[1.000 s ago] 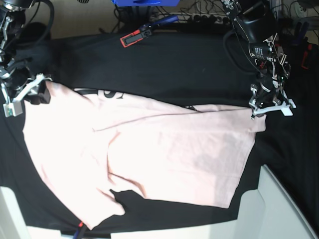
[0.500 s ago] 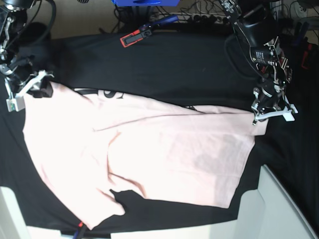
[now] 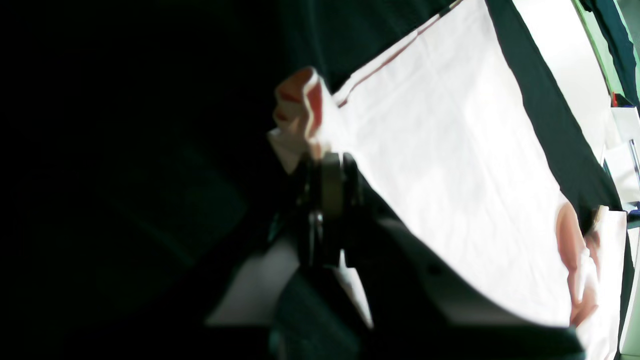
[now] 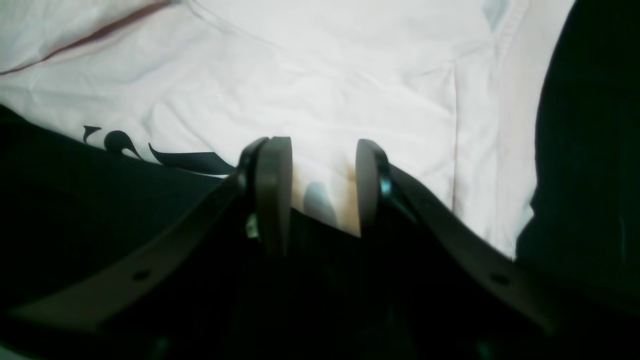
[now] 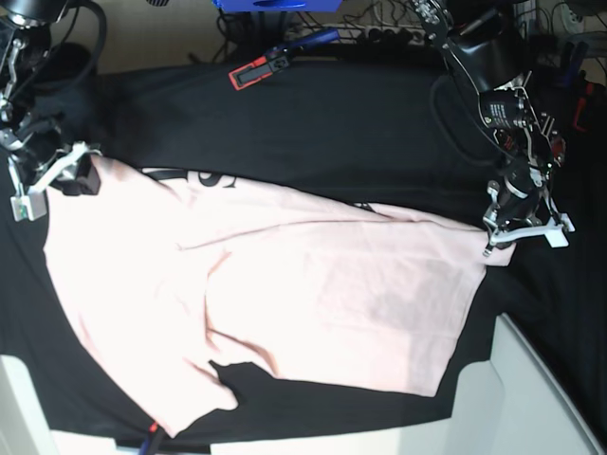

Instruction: Fold the T-shirt properly

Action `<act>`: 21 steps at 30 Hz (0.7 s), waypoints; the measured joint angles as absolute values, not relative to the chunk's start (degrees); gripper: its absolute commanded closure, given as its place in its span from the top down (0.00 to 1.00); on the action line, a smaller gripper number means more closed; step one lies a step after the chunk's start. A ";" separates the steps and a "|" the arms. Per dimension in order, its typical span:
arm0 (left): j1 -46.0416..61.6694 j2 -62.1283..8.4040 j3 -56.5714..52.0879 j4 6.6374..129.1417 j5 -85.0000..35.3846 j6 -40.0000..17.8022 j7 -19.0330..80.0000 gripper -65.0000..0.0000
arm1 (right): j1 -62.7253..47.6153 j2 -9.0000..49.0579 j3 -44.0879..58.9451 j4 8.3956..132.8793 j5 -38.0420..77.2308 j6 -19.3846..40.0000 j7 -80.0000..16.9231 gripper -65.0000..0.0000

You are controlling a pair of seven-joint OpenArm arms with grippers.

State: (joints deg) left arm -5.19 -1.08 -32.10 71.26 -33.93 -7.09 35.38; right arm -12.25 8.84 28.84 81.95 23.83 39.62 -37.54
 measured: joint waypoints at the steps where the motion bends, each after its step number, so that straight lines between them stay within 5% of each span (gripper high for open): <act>1: -5.19 -0.95 -32.10 71.26 -33.91 -7.03 35.38 0.00 | -12.27 8.82 28.84 81.95 23.83 39.62 -37.54 0.30; 16: -4.54 -0.10 -32.05 71.16 -33.93 -6.90 35.38 0.00 | -11.51 8.97 28.84 81.95 23.83 39.62 -37.56 0.30; 21: -3.79 -0.10 -31.83 71.13 -34.13 -6.94 35.35 0.18 | -11.51 8.97 28.84 81.95 23.83 39.62 -37.56 0.30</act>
